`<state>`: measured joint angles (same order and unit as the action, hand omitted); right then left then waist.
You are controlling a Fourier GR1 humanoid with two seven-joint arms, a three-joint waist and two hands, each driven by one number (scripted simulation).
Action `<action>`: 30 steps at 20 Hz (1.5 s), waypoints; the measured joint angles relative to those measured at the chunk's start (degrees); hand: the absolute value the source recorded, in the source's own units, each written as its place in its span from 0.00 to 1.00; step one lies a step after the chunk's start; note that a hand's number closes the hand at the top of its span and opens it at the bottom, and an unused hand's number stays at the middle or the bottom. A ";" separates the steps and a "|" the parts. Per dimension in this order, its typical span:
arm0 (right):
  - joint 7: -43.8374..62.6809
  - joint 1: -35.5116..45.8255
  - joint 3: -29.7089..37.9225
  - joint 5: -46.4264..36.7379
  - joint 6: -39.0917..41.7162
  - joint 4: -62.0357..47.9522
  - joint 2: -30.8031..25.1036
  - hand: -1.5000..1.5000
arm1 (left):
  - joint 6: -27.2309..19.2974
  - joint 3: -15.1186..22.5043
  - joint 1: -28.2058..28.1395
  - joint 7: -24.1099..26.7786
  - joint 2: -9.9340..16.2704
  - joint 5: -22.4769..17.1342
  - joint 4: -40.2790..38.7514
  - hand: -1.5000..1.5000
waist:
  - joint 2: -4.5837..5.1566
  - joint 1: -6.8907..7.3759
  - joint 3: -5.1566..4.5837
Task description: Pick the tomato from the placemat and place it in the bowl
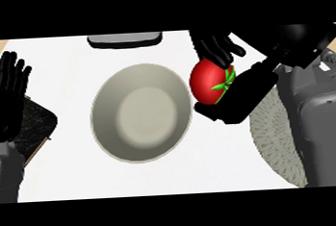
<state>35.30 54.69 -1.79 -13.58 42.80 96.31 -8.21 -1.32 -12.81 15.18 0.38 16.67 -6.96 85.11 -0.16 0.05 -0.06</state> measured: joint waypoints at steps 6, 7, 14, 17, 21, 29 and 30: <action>-2.84 -3.13 -9.29 -9.26 -7.06 -4.77 5.19 1.00 | 0.59 -0.38 0.16 -1.16 0.44 -0.56 0.82 0.50 | 0.19 0.47 0.02; -3.40 -3.12 -10.77 -11.37 -8.59 -6.13 5.81 1.00 | 0.67 -0.42 -0.11 -0.72 0.38 -0.48 0.73 0.50 | 0.23 0.54 0.03; -6.51 -7.47 -18.01 -20.26 -20.49 -17.11 7.52 0.00 | 0.87 -0.63 0.94 -0.61 0.52 -0.50 0.03 0.50 | 0.33 0.69 0.04; -7.01 -7.49 -18.95 -17.59 -25.85 -23.07 7.87 0.00 | 1.13 -0.36 0.25 0.40 -0.10 -0.40 -0.47 0.50 | 0.42 1.09 0.05; -9.66 -8.50 -20.14 -10.91 -33.26 -26.79 8.08 0.00 | 1.54 -0.33 0.47 0.29 0.22 -0.38 -0.37 0.50 | 0.45 1.44 0.06; -19.49 -7.56 -16.33 -3.90 -49.18 -30.61 8.19 0.00 | 1.18 -0.37 1.39 0.21 0.23 0.02 -0.93 0.50 | 0.45 1.13 0.08; -20.32 -7.72 -15.07 -3.74 -50.39 -30.78 8.20 0.00 | 1.06 -0.40 1.17 -0.02 0.11 -0.03 -0.77 0.50 | 0.40 0.97 0.08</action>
<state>14.98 46.97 -16.86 -17.32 -7.59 65.53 -0.02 -0.26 -13.21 16.35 0.36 16.79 -6.99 84.34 0.24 1.02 0.02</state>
